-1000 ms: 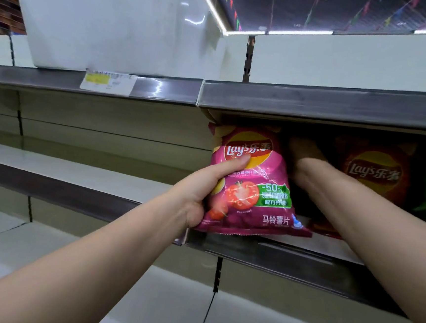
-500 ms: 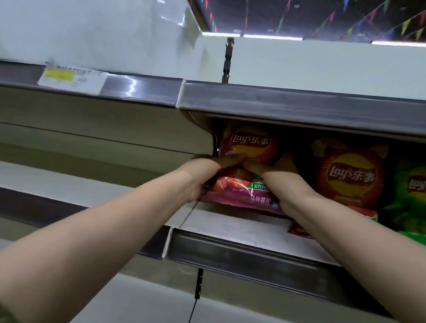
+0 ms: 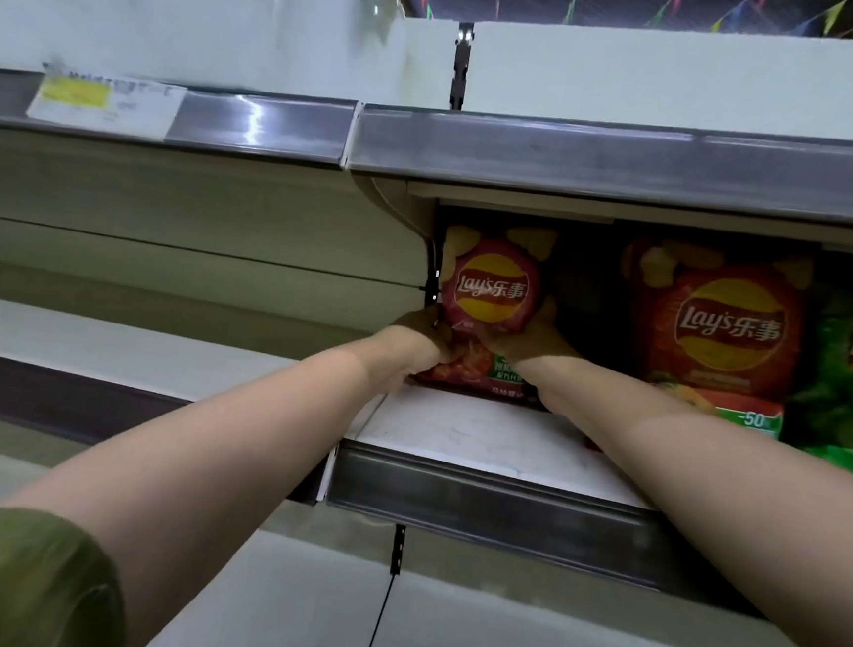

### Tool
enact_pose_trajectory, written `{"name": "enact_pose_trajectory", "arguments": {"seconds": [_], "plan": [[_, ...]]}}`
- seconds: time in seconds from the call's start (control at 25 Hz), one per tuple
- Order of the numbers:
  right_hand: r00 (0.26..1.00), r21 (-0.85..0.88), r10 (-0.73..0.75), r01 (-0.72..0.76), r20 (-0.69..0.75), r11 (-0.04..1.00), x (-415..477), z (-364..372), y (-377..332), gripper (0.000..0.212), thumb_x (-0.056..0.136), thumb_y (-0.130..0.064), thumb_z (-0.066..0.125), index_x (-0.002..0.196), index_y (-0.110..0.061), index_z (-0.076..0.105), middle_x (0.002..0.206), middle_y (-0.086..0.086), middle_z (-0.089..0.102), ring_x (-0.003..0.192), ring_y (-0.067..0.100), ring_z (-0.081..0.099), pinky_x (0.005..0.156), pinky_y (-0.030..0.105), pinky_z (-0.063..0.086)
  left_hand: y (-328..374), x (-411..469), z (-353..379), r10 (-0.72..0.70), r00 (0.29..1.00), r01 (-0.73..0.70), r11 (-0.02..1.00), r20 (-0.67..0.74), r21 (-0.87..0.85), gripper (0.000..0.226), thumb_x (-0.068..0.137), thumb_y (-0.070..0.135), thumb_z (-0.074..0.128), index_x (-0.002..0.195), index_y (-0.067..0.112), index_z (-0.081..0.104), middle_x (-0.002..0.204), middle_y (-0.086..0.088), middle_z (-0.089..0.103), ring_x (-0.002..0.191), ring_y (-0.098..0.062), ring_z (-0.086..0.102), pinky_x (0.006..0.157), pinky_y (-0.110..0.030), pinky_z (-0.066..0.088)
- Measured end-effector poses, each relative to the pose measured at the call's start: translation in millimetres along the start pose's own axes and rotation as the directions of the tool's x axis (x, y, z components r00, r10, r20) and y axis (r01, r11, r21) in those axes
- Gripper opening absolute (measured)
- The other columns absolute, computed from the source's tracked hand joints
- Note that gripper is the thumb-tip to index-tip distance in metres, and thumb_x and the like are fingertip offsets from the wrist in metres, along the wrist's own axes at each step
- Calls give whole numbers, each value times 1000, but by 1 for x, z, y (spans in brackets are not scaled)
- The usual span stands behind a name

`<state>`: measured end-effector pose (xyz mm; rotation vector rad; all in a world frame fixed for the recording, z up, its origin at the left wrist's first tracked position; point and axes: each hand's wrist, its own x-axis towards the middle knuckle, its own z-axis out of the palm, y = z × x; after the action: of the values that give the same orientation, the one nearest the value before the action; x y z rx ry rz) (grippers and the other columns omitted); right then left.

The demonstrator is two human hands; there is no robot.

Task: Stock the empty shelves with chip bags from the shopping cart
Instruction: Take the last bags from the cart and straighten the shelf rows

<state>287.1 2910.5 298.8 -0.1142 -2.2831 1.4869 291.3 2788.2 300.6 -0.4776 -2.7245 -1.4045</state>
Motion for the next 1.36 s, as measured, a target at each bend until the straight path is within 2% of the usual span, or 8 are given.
{"name": "enact_pose_trajectory", "arguments": {"seconds": [0.16, 0.28, 0.36, 0.6, 0.72, 0.92, 1.08, 1.36], "plan": [[998, -250, 2, -18, -66, 968, -22, -14, -15, 105, 76, -35, 75, 149, -10, 4, 152, 14, 23, 140, 32, 25, 112, 41, 29, 4, -18, -8, -8, 996, -8, 985, -92, -170, 59, 90, 14, 62, 141, 7, 35, 131, -12, 51, 123, -28, 49, 95, -29, 42], [972, -398, -220, 171, -81, 901, -66, -15, -47, 37, 88, -33, 60, 111, -5, 54, 106, 11, 55, 104, 30, 53, 80, 31, 39, 2, -40, -20, 47, 978, -90, 975, -204, -205, 48, 88, 15, 63, 132, 9, 43, 99, 3, 51, 103, -21, 52, 88, -29, 44], [922, -338, -375, 325, -94, 883, -93, -4, -63, 23, 89, -29, 57, 87, -7, 52, 87, 8, 54, 86, 26, 52, 69, 27, 32, -5, -58, -26, 83, 961, -143, 966, -265, -214, 41, 85, 18, 66, 122, 10, 48, 100, -1, 56, 100, -20, 55, 89, -33, 47], [790, 110, -612, 607, 16, 787, -162, 54, -70, 49, 84, -14, 61, 126, -9, 37, 121, 0, 40, 116, 7, 39, 94, 9, 29, -37, -146, -47, 107, 863, -242, 946, -493, -217, 25, 79, 13, 62, 85, 31, 46, 89, 5, 59, 88, -9, 60, 77, -26, 49], [752, 358, -649, 579, 113, 733, -191, 83, -63, 43, 84, -13, 62, 121, -13, 39, 120, 2, 45, 114, 8, 44, 93, 8, 33, -61, -192, -54, 17, 815, -171, 962, -579, -212, 28, 80, 8, 65, 86, 30, 49, 80, 14, 58, 68, 9, 57, 63, -12, 45], [650, 559, -664, 415, 369, 718, -252, 152, -33, 43, 78, -18, 57, 117, -8, 44, 117, 9, 48, 107, 15, 49, 89, 13, 38, -124, -277, -54, -263, 632, 126, 963, -729, -238, 21, 83, 12, 64, 94, 24, 52, 89, 9, 61, 81, -3, 58, 76, -22, 47], [532, 581, -610, 248, 587, 775, -309, 205, -24, 34, 82, -14, 59, 111, -18, 40, 117, 6, 46, 99, 13, 49, 83, 17, 41, -172, -352, -63, -457, 433, 297, 886, -777, -355, 22, 82, 7, 65, 97, 19, 54, 104, -9, 65, 96, -23, 62, 87, -40, 52], [309, 419, -470, 219, 827, 881, -389, 312, 1, 36, 89, -13, 56, 122, -12, 41, 120, 5, 48, 99, 11, 51, 83, 26, 46, -266, -444, -81, -664, 214, 444, 720, -717, -534, 19, 85, 10, 65, 98, 18, 53, 96, 1, 60, 93, -16, 58, 86, -32, 49]]}}
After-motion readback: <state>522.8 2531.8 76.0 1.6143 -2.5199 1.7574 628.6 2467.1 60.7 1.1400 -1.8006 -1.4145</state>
